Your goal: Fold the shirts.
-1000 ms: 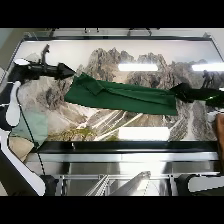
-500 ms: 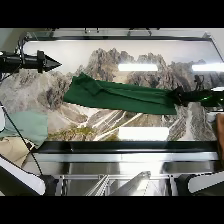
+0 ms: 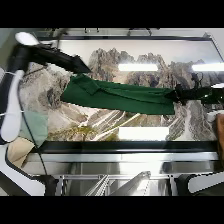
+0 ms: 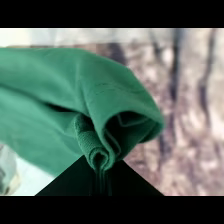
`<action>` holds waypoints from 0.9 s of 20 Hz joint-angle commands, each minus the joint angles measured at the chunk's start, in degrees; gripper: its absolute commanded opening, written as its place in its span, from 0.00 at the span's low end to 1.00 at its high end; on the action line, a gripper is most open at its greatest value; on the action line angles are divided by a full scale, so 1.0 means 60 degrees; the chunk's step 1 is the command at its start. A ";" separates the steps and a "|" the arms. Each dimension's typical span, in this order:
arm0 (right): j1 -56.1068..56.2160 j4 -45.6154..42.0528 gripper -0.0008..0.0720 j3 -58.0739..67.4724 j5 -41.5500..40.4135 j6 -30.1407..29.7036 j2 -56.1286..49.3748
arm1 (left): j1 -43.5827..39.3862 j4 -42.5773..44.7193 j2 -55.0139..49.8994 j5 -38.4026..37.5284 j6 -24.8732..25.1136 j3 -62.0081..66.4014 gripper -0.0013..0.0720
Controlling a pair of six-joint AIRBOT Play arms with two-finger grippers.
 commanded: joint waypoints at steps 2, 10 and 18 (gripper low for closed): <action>-0.0015 0.0069 0.03 0.0025 0.0503 0.0102 0.0492 | -0.2466 0.2648 -0.0761 0.2597 -0.0834 0.0018 0.02; 0.0138 0.2364 0.03 0.0029 0.1934 -0.0091 0.1166 | -0.3085 0.3257 -0.3333 0.2550 -0.2200 0.1056 0.03; 0.3217 0.3789 0.03 0.0131 0.0448 -0.0237 0.1916 | -0.2426 0.0576 -0.2769 0.1665 -0.1676 0.1253 0.03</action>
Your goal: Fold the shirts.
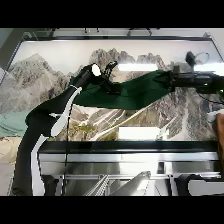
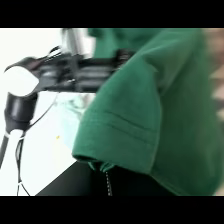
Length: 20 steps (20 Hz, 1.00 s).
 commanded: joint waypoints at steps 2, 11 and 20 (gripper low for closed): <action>0.2473 0.1082 0.03 0.0208 -0.2386 -0.0696 0.0135 | 0.0984 -0.3304 0.1614 -0.1548 0.1341 0.0058 0.03; 0.6885 -0.2393 0.03 0.6666 -0.5887 0.0900 -0.4135 | 0.4539 -0.4058 0.5788 -0.2218 0.2215 -0.1224 0.04; 0.7450 0.4095 0.83 0.8564 -0.5067 -0.2444 -0.6298 | 0.5104 -0.4991 0.6186 -0.2098 0.2845 -0.4473 0.04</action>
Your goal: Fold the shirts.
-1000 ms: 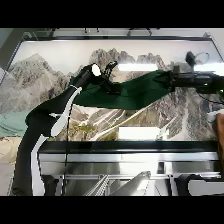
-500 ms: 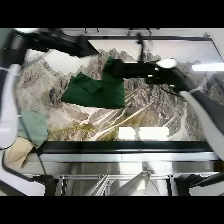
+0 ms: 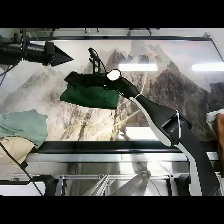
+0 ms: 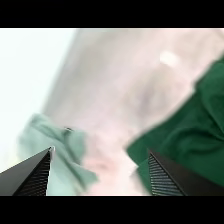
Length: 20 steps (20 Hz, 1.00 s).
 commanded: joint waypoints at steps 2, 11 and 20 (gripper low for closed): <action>-0.0725 0.4608 0.04 -0.0444 0.3140 -0.3672 0.0481 | 0.0106 -0.1279 0.0080 -0.0142 0.0433 -0.0863 0.04; -0.3322 -0.2095 0.03 -0.2208 0.7606 0.2084 0.2113 | 0.0495 -0.1413 0.0736 -0.1031 0.0495 -0.0867 0.03; -0.3457 -0.1027 0.03 -0.3184 0.7129 0.2313 0.1461 | 0.0619 -0.1446 0.0750 -0.1239 0.0503 -0.1490 0.03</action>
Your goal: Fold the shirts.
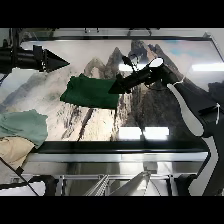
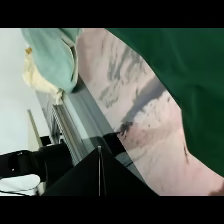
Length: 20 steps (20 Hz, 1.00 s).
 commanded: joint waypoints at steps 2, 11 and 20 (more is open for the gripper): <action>0.0069 0.2138 0.03 -0.0113 0.0630 0.0430 -0.0667 | -0.0160 -0.0025 0.0011 0.0000 -0.0007 -0.0386 0.03; 0.0160 -0.2361 0.03 -0.3013 -0.0321 0.0492 0.2586 | -0.0248 0.0007 0.0004 -0.0153 -0.0004 -0.0430 0.03; 0.0033 -0.1668 0.98 -0.4758 -0.6218 -0.0120 0.2481 | -0.0248 0.0004 0.0000 -0.0248 0.0259 -0.0430 0.03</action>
